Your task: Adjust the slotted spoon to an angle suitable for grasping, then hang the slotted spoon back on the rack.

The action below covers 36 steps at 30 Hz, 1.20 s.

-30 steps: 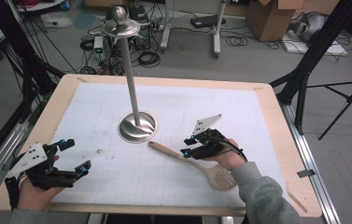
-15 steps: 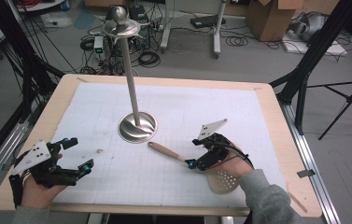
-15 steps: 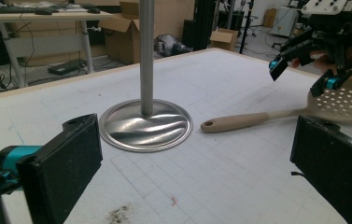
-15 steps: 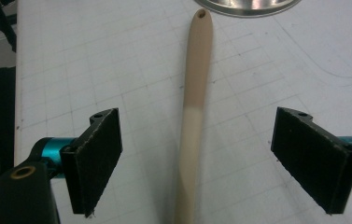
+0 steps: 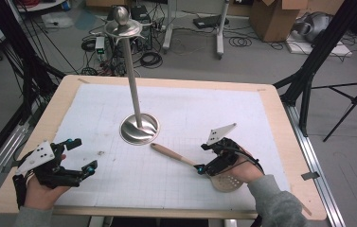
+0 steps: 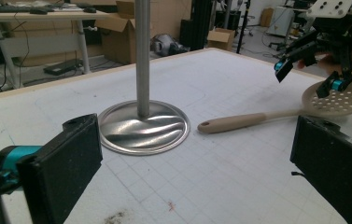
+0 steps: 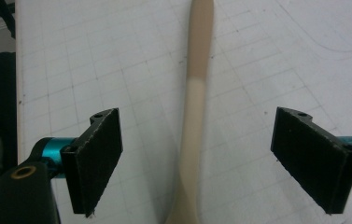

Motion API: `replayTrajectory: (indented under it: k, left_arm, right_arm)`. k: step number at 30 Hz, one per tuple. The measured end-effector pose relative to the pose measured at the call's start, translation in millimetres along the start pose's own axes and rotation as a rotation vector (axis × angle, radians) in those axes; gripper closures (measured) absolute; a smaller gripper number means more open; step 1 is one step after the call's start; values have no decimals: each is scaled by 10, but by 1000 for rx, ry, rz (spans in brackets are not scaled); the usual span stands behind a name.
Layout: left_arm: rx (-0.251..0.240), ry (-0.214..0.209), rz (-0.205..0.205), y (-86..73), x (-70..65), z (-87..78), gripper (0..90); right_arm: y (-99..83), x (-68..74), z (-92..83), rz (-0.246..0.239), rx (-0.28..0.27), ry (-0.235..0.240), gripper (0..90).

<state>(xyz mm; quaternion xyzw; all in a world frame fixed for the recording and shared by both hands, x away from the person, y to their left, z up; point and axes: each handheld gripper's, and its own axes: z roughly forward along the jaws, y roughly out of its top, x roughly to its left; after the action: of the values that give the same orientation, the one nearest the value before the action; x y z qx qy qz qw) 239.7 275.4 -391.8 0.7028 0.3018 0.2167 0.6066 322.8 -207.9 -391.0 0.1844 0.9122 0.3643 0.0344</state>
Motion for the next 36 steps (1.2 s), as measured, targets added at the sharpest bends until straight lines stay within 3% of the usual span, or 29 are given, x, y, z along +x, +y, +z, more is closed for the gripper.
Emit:
replayTrajectory:
  k: [19, 36]
  left_arm:
    - [4, -14, 5, 9, -21, 69, 25]
    - [3, -17, 4, 7, -14, 72, 25]
  right_arm:
    - [-81, -18, 38, 19, 45, -10, 186]
    - [-40, 11, 198, 9, 209, -6, 322]
